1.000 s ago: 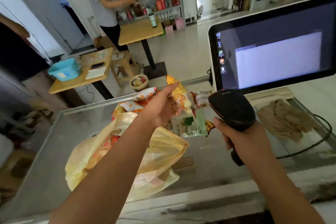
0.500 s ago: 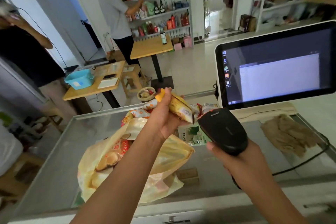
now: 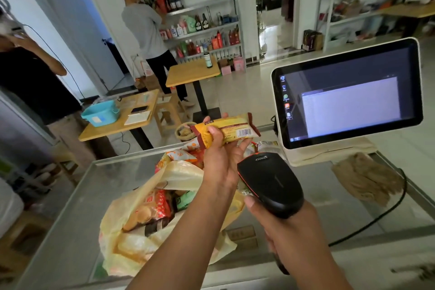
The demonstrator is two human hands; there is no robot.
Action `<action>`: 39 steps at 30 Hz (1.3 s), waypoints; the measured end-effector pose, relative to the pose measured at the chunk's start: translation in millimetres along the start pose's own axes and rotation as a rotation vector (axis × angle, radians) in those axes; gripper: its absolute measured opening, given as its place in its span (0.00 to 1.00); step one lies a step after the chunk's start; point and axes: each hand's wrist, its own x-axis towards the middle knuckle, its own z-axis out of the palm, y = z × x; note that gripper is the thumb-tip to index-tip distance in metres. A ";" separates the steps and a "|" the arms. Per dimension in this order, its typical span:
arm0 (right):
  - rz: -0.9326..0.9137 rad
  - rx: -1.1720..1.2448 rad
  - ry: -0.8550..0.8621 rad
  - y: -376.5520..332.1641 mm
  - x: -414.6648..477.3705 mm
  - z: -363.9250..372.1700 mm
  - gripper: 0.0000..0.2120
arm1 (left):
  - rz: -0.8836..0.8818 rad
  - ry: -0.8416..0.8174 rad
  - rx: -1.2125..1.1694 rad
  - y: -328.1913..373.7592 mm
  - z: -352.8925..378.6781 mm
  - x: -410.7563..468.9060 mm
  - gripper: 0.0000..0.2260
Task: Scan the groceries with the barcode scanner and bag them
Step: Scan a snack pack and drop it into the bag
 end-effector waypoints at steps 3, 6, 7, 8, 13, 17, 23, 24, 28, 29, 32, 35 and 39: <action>-0.007 0.015 0.025 -1.3 1.0 -1.1 0.11 | 0.001 -0.025 -0.024 0.3 -0.5 0.2 0.15; -0.010 0.036 0.040 -2.4 3.1 -1.8 0.11 | 0.000 -0.041 -0.044 1.4 -0.2 0.0 0.15; -0.013 0.047 0.043 -2.3 3.4 -2.2 0.11 | -0.001 -0.042 -0.048 1.9 0.3 -0.3 0.15; -0.018 0.057 0.044 -2.1 3.6 -2.7 0.11 | -0.002 -0.040 -0.054 2.3 0.8 -0.4 0.13; -0.037 0.067 0.047 0.4 3.7 -4.0 0.12 | -0.007 -0.033 -0.043 3.2 0.7 1.0 0.10; -0.044 0.061 0.060 1.5 6.0 -4.2 0.13 | -0.006 -0.039 -0.049 3.0 -2.6 2.6 0.11; -0.039 0.074 0.037 3.6 6.7 -4.4 0.14 | 0.000 -0.019 -0.063 4.9 -2.5 4.9 0.12; -0.039 0.072 0.033 4.0 6.9 -4.3 0.13 | -0.001 -0.019 -0.062 5.3 -2.8 5.5 0.13; -0.059 0.065 0.024 6.1 7.5 -4.2 0.12 | -0.022 -0.008 -0.060 7.6 -2.3 6.8 0.19; -0.068 0.054 0.014 5.7 6.9 -4.4 0.12 | -0.019 -0.013 -0.053 8.9 -3.6 6.9 0.19; -0.059 0.039 -0.020 1.9 8.2 -4.1 0.12 | 0.006 0.013 0.044 19.4 -11.0 5.2 0.17; -0.075 -0.020 -0.041 4.5 21.3 1.4 0.09 | 0.074 0.092 0.212 54.6 -21.1 -3.2 0.24; -0.124 -0.188 -0.045 25.3 52.1 19.7 0.10 | 0.272 0.200 0.518 119.9 -51.8 -19.0 0.20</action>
